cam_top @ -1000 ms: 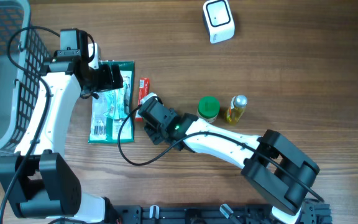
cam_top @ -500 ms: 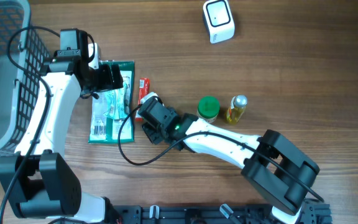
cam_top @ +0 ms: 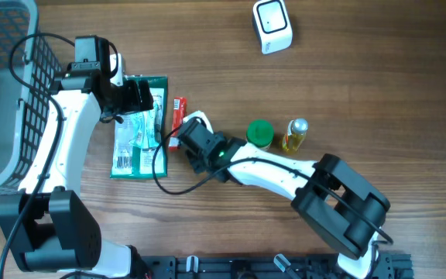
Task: Scan the item barcode
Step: 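Open the right gripper and move it over the yellow oil bottle, then lower the right gripper and grasp the yellow oil bottle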
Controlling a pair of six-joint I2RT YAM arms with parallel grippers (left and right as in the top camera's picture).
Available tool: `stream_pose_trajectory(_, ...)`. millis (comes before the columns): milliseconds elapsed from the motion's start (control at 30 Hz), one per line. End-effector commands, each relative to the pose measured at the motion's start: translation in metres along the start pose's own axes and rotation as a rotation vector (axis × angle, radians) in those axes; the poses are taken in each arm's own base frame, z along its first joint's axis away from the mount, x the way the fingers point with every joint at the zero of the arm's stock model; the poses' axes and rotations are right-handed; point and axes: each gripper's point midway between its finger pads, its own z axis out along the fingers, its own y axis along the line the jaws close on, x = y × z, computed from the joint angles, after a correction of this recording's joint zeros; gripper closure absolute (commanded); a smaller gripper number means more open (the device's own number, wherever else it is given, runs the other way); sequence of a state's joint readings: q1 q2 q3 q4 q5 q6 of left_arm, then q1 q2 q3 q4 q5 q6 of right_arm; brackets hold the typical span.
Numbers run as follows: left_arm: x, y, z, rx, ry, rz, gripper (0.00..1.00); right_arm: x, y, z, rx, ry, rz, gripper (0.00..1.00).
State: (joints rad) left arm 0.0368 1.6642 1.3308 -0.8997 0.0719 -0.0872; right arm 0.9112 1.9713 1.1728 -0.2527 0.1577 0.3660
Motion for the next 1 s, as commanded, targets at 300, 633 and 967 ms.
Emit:
stream_pose_trajectory(300, -0.006, 0.001, -0.007, -0.004, -0.026, -0.001, 0.0, -0.043, -0.007, -0.045, -0.064, -0.11, 0.032, 0.26)
stream_pose_trajectory(633, -0.006, 0.001, -0.007, -0.004, -0.026, -0.001, 0.0, -0.061, -0.125, -0.218, 0.113, -0.275, 0.286, 0.11)
stream_pose_trajectory(967, -0.006, 0.001, -0.007, -0.004, -0.026, -0.001, 0.0, 0.01, -0.227, -0.244, 0.159, -0.015, 0.6, 0.08)
